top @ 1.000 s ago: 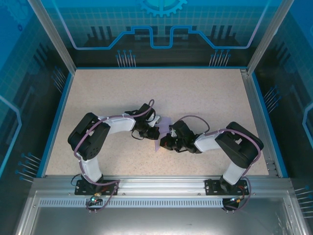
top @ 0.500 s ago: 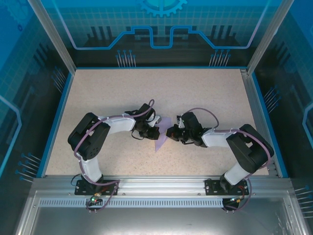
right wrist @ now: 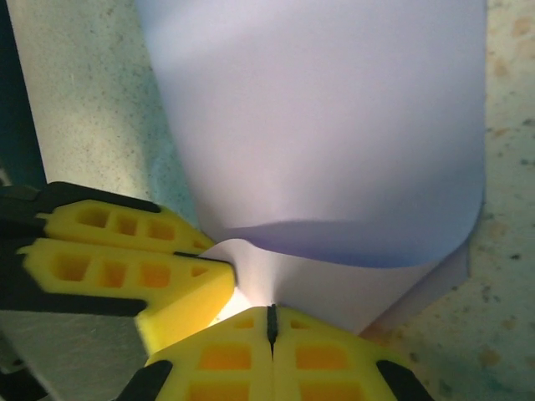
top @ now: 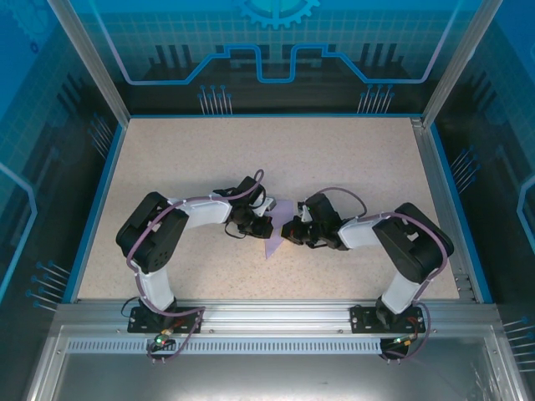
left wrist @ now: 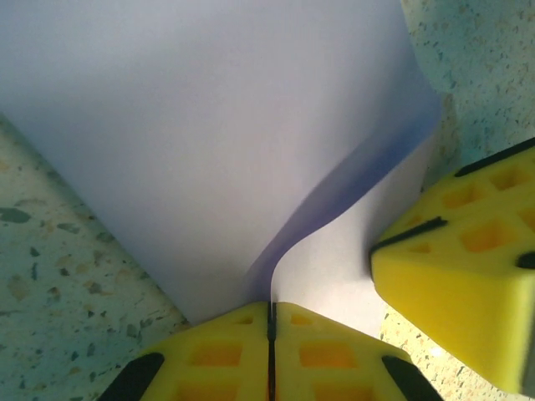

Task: Fold a paper plane with a square sheet of paper (pick it up from the middle)
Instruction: Third fold the triangle at the center of the table.

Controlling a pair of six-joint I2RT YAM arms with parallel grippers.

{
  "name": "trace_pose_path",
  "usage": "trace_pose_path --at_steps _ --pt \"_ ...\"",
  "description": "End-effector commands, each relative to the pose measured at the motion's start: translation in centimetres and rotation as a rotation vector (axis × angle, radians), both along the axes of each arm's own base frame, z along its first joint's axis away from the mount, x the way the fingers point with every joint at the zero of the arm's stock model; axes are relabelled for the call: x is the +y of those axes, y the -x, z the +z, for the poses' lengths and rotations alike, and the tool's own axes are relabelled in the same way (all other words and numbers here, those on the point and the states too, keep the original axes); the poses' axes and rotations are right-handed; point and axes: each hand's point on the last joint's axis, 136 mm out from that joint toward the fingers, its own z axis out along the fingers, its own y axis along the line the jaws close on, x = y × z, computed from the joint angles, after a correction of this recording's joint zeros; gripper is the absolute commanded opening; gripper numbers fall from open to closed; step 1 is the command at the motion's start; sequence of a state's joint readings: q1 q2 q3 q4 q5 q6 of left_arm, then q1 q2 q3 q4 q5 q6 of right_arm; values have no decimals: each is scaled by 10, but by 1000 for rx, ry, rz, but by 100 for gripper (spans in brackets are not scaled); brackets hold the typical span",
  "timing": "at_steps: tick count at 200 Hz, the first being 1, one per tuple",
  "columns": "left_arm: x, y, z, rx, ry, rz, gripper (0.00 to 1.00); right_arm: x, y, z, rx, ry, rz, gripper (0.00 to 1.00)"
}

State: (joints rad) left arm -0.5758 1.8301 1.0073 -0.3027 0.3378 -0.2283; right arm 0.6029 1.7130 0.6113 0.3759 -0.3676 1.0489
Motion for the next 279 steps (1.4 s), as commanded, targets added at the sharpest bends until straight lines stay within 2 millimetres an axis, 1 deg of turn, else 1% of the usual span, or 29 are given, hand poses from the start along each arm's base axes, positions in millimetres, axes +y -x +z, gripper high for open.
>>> trace_pose_path --at_steps 1,20,39,56,73,86,92,109,136,161,202,226,238,249,266,279 --pt "11 15 -20 73 -57 -24 10 -1 1 -11 1 20 12 4" --pt "12 15 -20 73 -60 -24 10 -5 5 -22 22 38 12 4" --pt "12 15 -21 74 -62 -24 10 -2 4 -18 22 11 18 4" --pt "12 16 -21 75 -64 -24 10 -1 -1 0 -10 -9 18 5" --pt "13 16 -21 74 -64 -24 10 -4 -7 18 -54 -11 21 5" --pt "12 16 -21 74 -63 -25 10 -8 -12 28 -78 -20 17 5" --pt "13 16 -21 76 -64 -24 10 -11 -14 29 -83 -21 13 5" --pt "12 16 -21 76 -62 -24 10 -16 -20 28 -77 -31 5 5" --pt "12 16 -20 77 -62 -26 10 -16 -26 25 -69 -51 11 5" --pt "13 17 -20 77 -64 -24 10 -17 -27 17 -54 -49 8 5" --pt "13 17 -21 78 -64 -27 10 -31 -20 -9 -9 19 -12 5" --pt "14 18 -21 80 -66 -26 10 -37 -15 -21 17 46 -25 5" --pt "14 18 -22 79 -66 -26 10 -39 -14 -22 21 55 -28 5" --pt "14 18 -22 81 -67 -27 10 -37 -15 -18 15 48 -24 6" --pt "13 19 -22 82 -67 -29 10 -36 -19 -8 -3 39 -20 7" --pt "13 18 -21 80 -65 -27 10 -35 -24 5 -29 28 -23 7"
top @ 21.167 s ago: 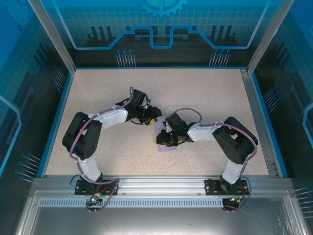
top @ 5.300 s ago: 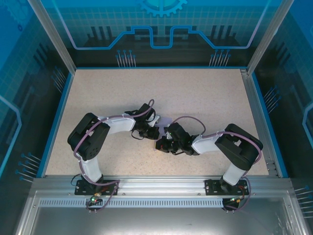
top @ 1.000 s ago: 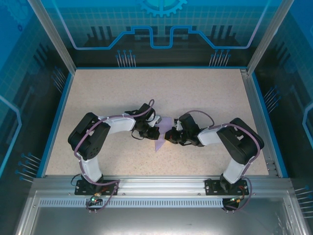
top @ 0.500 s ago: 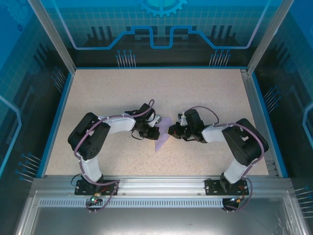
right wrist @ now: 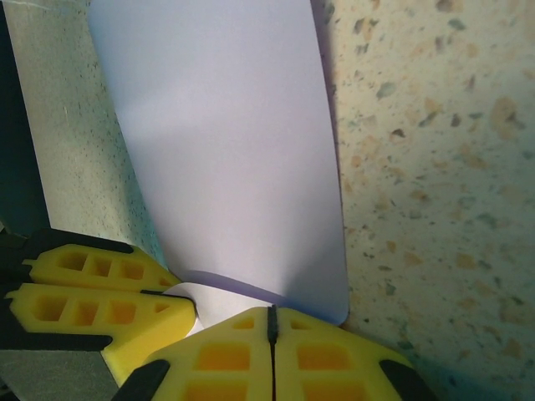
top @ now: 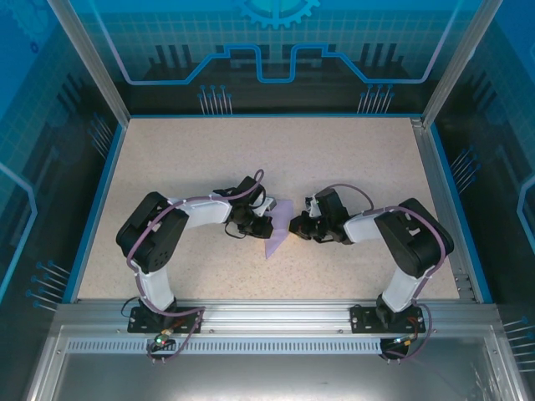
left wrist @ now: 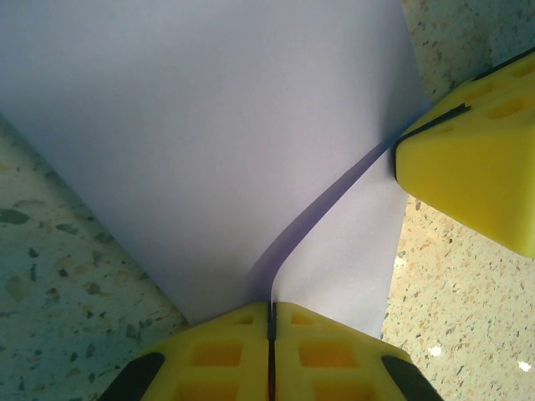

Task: Fold a paper plane with a square sheet of paper (pick it up from the middle)
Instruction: Third fold the triangle at the center of the table.

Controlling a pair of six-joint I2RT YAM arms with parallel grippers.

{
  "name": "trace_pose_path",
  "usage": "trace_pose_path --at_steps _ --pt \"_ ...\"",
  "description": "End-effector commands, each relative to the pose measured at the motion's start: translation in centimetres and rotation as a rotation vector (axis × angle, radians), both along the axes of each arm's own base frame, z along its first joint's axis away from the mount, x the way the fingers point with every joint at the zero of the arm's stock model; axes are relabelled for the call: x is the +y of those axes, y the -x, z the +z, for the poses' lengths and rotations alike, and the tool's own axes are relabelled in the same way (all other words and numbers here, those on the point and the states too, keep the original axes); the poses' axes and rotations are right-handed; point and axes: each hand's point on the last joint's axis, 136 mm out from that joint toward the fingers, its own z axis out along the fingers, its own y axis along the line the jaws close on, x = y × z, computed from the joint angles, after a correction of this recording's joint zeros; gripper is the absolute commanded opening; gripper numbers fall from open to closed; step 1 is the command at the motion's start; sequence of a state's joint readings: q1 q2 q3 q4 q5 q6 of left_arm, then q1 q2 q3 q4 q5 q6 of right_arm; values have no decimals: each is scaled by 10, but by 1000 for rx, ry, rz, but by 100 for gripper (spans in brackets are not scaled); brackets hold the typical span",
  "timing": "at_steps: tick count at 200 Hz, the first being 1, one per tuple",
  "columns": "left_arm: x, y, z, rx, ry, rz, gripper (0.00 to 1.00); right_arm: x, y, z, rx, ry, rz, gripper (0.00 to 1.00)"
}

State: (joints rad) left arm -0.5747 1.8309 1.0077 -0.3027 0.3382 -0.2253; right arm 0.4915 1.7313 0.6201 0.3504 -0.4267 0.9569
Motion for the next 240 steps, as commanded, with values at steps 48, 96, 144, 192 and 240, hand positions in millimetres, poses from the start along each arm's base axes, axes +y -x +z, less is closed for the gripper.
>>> trace_pose_path --at_steps 48,96,144,192,240 --pt "13 18 -22 83 -64 -27 10 -18 -18 29 -55 -21 -38 8" --pt "13 18 -21 83 -64 -28 10 -12 -25 23 -41 -48 -24 8" --pt "13 18 -22 86 -66 -28 10 3 -19 21 -36 -62 19 8" --pt "13 19 -23 87 -67 -29 10 -11 -10 -7 6 49 -5 8" --pt "13 18 -22 86 -68 -29 10 -25 8 -32 110 134 -11 7"
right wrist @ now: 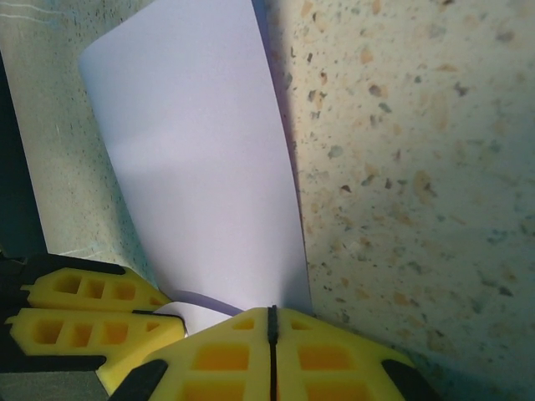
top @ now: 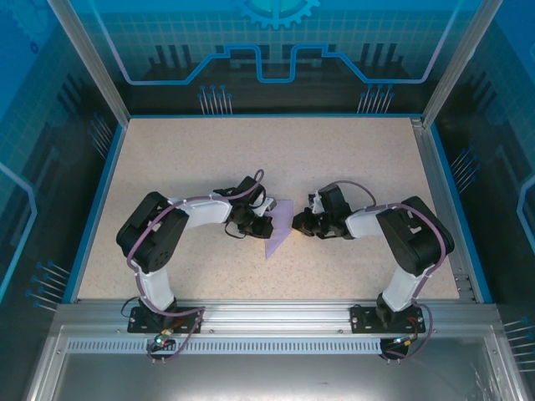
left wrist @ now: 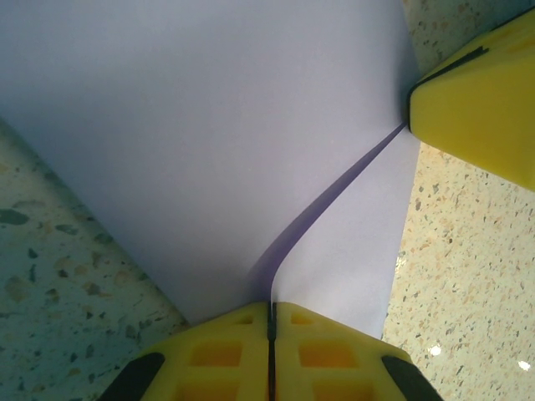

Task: Fold a paper plane with a square sheet of paper (pick it up from the middle)
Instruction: Third fold the triangle at the center of the table.

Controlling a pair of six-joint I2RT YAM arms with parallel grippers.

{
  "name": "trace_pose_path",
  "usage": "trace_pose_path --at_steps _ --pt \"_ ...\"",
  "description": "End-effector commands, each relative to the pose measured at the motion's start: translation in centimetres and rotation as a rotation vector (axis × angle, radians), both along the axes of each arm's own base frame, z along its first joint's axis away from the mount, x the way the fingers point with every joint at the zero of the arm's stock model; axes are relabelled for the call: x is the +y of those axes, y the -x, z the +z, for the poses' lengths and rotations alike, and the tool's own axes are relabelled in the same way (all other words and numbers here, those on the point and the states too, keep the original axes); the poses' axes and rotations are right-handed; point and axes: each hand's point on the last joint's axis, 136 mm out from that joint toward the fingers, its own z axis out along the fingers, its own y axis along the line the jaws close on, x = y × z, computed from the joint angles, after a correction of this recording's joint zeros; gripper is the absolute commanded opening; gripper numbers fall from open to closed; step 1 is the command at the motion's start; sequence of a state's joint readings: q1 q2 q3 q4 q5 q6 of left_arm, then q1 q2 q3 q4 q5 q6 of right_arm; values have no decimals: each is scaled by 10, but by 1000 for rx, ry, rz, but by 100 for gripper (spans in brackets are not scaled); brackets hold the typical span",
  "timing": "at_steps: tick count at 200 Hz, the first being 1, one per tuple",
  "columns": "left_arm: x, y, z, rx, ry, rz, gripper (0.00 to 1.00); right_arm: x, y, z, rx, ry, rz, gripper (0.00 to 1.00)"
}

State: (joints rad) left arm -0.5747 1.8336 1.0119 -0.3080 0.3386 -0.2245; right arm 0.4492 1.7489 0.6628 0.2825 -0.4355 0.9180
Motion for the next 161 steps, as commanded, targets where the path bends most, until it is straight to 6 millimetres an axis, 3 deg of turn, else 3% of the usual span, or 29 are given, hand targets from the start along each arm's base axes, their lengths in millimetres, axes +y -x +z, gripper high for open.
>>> trace_pose_path --at_steps 1,33,56,76,127,161 --pt "13 18 -22 83 -66 -29 10 -14 19 -29 95 109 0 7" --pt "12 19 -22 84 -64 -29 10 -13 12 0 40 107 5 8" --pt "13 19 -22 86 -64 -28 10 -1 7 30 -28 50 40 8" --pt "12 18 -22 83 -61 -29 10 14 8 43 -51 -9 56 8" --pt "11 18 -20 83 -60 -30 11 36 9 30 -23 -23 93 9" --pt "11 17 -19 80 -57 -28 11 28 15 1 21 65 95 8"
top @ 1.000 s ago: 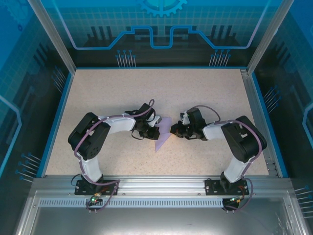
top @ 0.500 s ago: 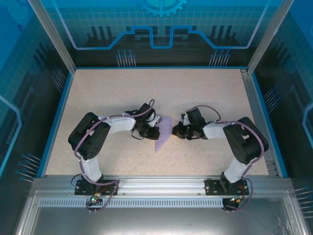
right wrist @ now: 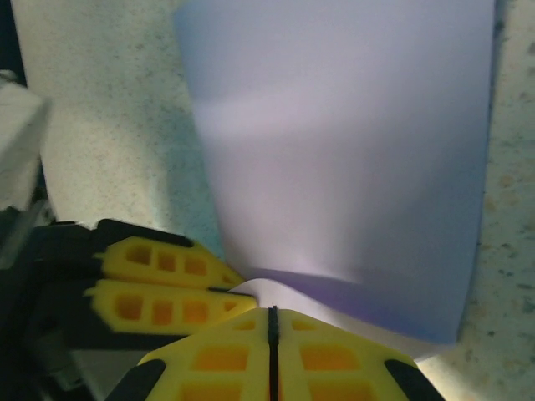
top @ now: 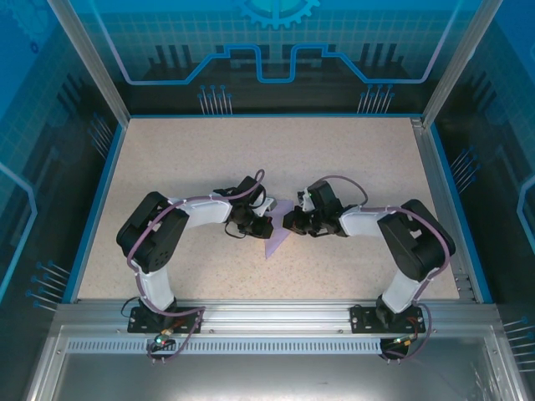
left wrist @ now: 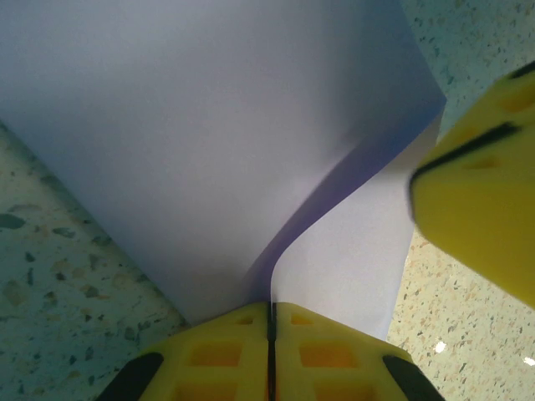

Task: Fold a paper plane with a square sheet of paper (pick it up from the middle)
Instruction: Third fold the triangle at the center of the table.

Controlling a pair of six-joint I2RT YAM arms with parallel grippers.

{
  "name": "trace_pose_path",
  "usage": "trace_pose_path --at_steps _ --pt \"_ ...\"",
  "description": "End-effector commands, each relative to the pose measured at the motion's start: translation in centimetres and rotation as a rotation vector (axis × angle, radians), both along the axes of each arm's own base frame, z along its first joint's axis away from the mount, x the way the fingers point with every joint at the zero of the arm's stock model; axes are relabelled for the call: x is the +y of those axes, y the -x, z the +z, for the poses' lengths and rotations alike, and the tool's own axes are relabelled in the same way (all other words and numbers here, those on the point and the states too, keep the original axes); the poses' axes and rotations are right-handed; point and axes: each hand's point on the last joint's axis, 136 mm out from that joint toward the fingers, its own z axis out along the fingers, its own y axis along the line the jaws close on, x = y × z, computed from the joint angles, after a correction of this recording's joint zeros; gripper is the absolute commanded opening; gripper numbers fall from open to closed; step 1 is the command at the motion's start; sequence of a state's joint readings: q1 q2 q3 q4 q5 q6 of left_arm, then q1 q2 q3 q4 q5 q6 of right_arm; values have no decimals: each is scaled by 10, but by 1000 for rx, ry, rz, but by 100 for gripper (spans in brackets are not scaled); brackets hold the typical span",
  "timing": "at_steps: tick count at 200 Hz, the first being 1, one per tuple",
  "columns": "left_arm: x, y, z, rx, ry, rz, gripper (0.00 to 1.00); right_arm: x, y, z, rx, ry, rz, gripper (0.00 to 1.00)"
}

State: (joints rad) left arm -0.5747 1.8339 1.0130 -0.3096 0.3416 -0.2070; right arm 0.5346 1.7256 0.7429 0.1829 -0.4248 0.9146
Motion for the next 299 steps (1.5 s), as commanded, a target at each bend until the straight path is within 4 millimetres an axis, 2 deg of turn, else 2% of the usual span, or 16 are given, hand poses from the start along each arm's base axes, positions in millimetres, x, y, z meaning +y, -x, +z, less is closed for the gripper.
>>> trace_pose_path --at_steps 1,22,39,60,76,85,110,135,154,171,198,219,246,275,299 --pt "11 17 -19 87 -59 -12 11 -3 6 -19 30 64 13 8" --pt "10 16 -17 80 -52 -7 13 -12 15 -36 60 115 13 7" --pt "9 13 -10 70 -41 5 16 -15 18 -42 70 124 11 7" --pt "5 6 8 39 -22 24 25 -18 19 -44 70 143 8 7" --pt "9 -1 23 4 -38 55 28 -20 19 -45 70 159 8 6" --pt "12 -4 32 -19 -44 78 36 -20 19 -44 66 159 9 6" --pt "16 -7 58 -51 -15 160 44 -18 16 -41 66 148 5 6" --pt "3 1 80 -6 113 215 43 -17 15 -39 66 142 -8 7" --pt "-13 12 87 61 233 208 35 -17 14 -37 65 137 -12 7" --pt "-24 18 82 118 283 204 28 -15 13 -35 64 127 -13 7" --pt "-27 23 54 190 249 224 19 -10 9 -29 57 105 -14 8" --pt "-21 25 30 215 194 243 15 -7 6 -23 46 88 -15 8" --pt "-5 26 3 208 82 272 10 0 1 -3 0 46 3 10" --pt "3 31 -13 213 34 265 8 3 2 16 -36 14 19 11" --pt "3 32 -16 207 28 255 8 15 7 25 -45 -21 55 11"
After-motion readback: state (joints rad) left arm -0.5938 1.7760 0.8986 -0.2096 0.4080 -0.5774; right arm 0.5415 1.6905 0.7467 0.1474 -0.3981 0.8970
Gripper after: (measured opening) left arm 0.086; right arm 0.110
